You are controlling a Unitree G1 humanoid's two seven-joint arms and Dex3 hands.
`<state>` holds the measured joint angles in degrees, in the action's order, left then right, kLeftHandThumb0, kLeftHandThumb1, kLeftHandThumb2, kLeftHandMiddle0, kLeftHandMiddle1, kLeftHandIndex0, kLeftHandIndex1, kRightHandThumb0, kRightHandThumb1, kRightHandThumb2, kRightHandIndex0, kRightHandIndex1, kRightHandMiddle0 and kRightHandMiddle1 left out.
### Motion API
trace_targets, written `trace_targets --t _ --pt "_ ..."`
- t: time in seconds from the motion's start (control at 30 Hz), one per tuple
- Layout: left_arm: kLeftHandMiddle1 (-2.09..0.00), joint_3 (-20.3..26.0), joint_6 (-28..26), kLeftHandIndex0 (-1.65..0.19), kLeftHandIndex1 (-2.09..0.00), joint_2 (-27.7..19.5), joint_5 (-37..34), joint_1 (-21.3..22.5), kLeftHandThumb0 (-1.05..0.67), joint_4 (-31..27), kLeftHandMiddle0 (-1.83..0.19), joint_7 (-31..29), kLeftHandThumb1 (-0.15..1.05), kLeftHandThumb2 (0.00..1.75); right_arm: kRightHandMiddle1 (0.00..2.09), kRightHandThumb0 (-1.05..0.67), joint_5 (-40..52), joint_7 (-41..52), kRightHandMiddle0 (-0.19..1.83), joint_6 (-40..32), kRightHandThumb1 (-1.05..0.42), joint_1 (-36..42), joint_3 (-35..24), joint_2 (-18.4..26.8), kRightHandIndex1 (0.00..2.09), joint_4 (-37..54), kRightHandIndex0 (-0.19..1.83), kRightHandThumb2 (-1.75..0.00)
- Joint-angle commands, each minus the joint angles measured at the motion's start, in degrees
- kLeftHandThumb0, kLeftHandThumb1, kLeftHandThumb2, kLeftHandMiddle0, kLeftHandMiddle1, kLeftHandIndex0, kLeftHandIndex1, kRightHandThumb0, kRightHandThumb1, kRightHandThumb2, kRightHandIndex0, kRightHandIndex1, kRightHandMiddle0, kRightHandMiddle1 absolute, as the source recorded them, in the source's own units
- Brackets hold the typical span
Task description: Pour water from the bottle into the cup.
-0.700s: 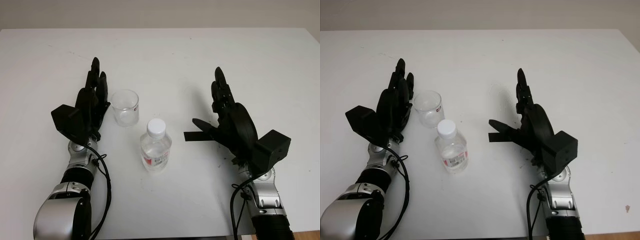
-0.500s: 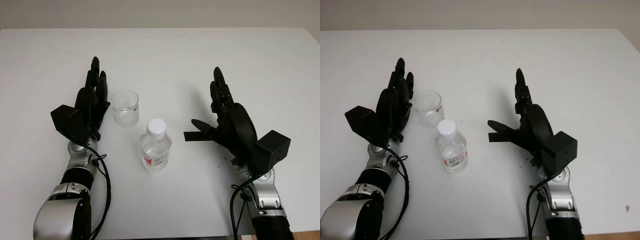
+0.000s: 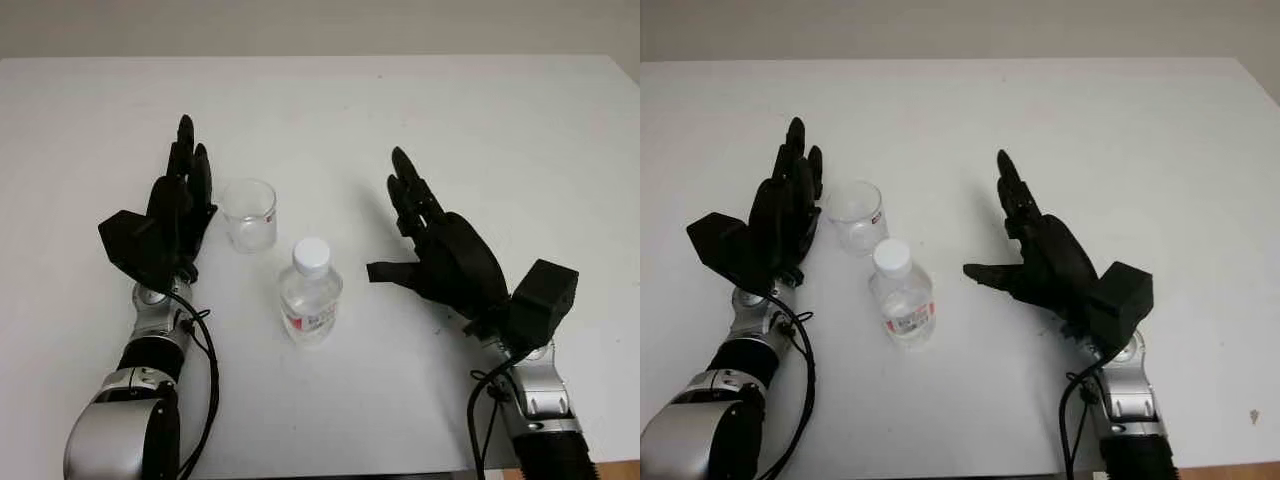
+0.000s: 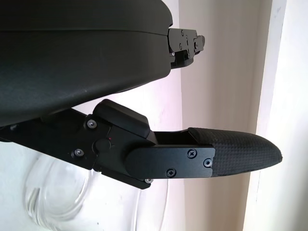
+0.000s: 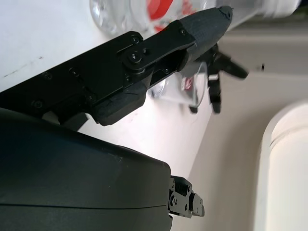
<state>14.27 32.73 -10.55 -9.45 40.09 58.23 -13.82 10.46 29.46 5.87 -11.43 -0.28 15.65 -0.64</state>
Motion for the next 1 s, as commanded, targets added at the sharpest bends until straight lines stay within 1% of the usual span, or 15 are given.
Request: trace_targets --t 0.0,0.13,0.37,0.6,0.77,0.87,0.97 --pt "0.00 0.51 -0.37 0.07 0.00 -0.66 -0.57 -0.79 -1.05 0.44 0.07 -0.40 1.05 0.49 0.00 -0.94 1.31 1.91 -0.19 -1.00 -0.85 1.40 0.23 1.49 0.00 3.26 -0.19 -0.04" --pt "0.00 1.17 -1.41 0.06 0.00 -1.34 -1.27 0.51 -1.05 1.25 0.06 -1.08 1.05 0.49 0.02 -0.85 2.69 5.81 -0.17 -3.80 -0.83 1.91 1.13 3.69 0.00 6.18 -0.19 -0.04" --pt "0.00 2.05 -3.49 0.05 0.00 -1.99 -2.23 2.18 -1.05 2.36 0.05 -0.70 1.05 0.48 0.05 -0.80 2.93 9.28 -0.12 -8.36 -0.82 1.56 3.39 5.74 0.05 8.80 -0.15 -0.05" --pt "0.00 1.72 -3.93 0.07 0.00 -1.90 -1.99 1.74 -1.05 1.29 0.06 -1.33 1.05 0.49 0.11 -0.81 2.98 12.29 -0.01 -8.92 -0.80 -0.09 5.87 5.48 0.12 5.49 0.01 -0.05" --pt "0.00 1.35 -4.10 0.11 0.00 -1.54 -1.71 1.38 -1.05 0.14 0.10 -1.17 1.05 0.50 0.18 -0.82 2.91 13.96 0.14 -8.89 -0.78 -1.86 7.20 4.72 0.16 2.33 0.15 -0.05" --pt "0.00 1.36 -3.91 0.11 0.00 -1.23 -2.19 1.10 -1.05 -0.53 0.10 -1.89 1.05 0.50 0.20 -0.82 2.57 14.65 0.19 -7.82 -0.78 -2.98 8.16 4.01 0.18 0.37 0.20 -0.05" --pt "0.00 1.30 -4.28 0.12 0.00 -1.04 -2.41 0.60 -1.05 -1.81 0.10 -2.18 1.05 0.50 0.22 -0.83 2.45 15.33 0.21 -9.04 -0.78 -4.02 9.14 3.69 0.18 -0.56 0.23 -0.05"
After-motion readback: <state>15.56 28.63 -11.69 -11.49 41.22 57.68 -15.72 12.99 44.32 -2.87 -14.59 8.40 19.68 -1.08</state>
